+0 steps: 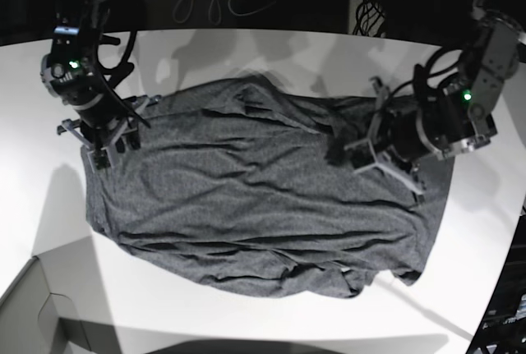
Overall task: Layout the t-shirt on the table in an organized manner, then fold the t-shirt properly
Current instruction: 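Lower the left gripper onto the shirt side and pinch the fabric, then hold the shirt edges with both grippers and adjust the grip, then pull the shirt edges apart with both grippers to stretch it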
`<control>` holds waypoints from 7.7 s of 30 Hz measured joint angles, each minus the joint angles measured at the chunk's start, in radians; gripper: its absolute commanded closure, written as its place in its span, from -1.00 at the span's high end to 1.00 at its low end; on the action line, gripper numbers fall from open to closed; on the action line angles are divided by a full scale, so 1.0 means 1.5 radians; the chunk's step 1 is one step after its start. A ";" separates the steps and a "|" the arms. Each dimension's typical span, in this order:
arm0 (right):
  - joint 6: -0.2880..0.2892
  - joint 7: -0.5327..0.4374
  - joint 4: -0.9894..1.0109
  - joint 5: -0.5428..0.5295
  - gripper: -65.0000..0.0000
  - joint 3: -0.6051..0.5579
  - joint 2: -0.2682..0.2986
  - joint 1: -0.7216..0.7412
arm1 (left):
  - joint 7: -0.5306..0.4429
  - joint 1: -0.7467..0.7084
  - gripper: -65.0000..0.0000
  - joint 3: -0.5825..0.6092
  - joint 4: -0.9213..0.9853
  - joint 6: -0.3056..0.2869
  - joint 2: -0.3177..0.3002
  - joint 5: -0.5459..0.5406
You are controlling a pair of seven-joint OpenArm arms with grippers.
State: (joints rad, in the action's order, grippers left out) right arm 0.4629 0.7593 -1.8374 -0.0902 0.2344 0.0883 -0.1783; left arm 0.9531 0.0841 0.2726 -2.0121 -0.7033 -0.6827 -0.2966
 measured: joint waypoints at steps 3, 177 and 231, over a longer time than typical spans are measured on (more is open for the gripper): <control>0.000 0.002 0.000 0.001 -0.49 0.000 0.000 -0.002 | 0.002 0.002 -0.99 0.042 0.000 0.000 -0.072 0.001; 0.000 0.003 -0.007 0.000 -0.48 0.000 -0.013 0.024 | -0.237 -0.004 -0.99 -0.593 0.325 0.106 0.405 0.249; 0.000 0.003 -0.007 0.000 -0.48 0.000 -0.011 0.024 | -0.236 -0.074 -1.00 -0.684 0.217 0.102 0.412 0.264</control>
State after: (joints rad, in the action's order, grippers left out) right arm 0.4629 0.7631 -1.8481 -0.0906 0.2348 0.0715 -0.1425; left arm 0.5995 -0.0269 -0.7540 -1.6867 -0.5499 -0.0643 0.0994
